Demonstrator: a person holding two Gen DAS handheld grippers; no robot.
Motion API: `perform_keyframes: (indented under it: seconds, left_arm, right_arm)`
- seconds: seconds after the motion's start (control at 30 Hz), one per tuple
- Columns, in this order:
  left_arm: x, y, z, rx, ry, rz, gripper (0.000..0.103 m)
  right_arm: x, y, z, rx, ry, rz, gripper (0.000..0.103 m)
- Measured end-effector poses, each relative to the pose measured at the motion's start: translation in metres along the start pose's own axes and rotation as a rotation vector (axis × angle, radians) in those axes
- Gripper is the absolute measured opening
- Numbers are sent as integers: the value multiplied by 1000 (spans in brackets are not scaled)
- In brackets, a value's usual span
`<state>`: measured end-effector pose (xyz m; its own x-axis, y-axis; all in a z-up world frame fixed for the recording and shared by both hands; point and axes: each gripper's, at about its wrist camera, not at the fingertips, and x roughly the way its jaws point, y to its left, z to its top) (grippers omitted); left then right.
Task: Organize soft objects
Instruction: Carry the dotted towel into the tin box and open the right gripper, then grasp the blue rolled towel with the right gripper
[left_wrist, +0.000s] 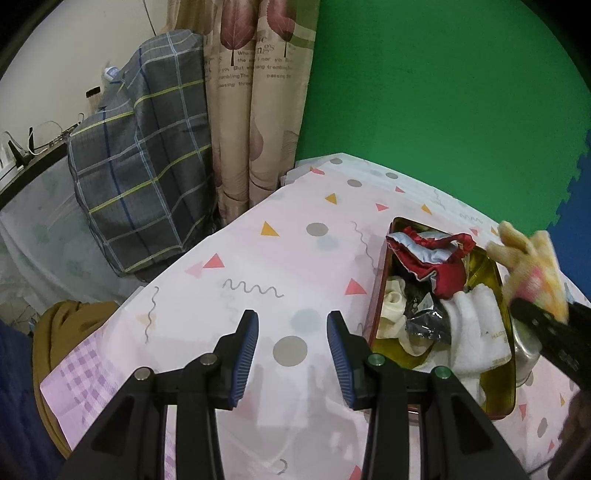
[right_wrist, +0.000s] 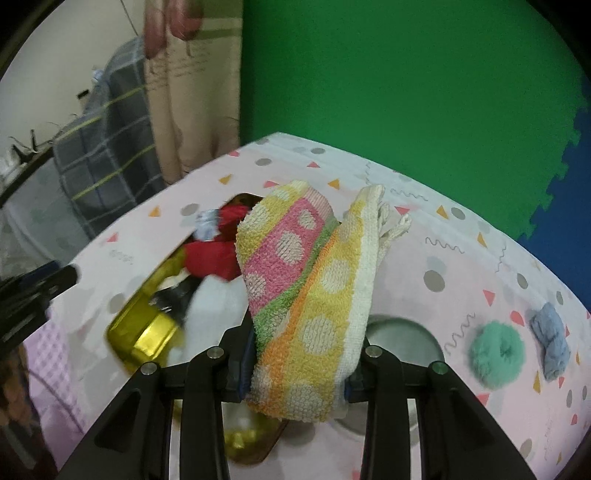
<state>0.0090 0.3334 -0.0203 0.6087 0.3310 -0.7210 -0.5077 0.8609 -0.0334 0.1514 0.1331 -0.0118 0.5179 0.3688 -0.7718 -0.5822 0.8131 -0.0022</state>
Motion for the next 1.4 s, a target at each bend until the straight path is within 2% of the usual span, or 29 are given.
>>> perform_keyframes:
  seconds: [0.27, 0.47, 0.5, 0.6, 1.03, 1.27, 1.4]
  left_arm:
    - [4, -3, -3, 8, 16, -2, 39]
    - [8, -6, -4, 21, 27, 0, 39]
    - [7, -6, -5, 20, 26, 1, 39]
    - [7, -7, -5, 22, 23, -6, 39]
    - [5, -14, -7, 50, 18, -3, 39]
    - [4, -25, -11, 87, 13, 3, 39]
    - [6, -30, -14, 108, 14, 12, 39]
  right_arm:
    - [40, -5, 9, 4, 58, -10, 34]
    - [40, -6, 10, 0, 47, 2, 46]
    - [39, -6, 10, 1, 44, -1, 51]
    - [34, -7, 9, 6, 33, 5, 56]
    - [-6, -16, -8, 31, -27, 31, 61]
    - [-34, -51, -37, 94, -50, 19, 62]
    - [-51, -88, -52, 135, -73, -39, 62]
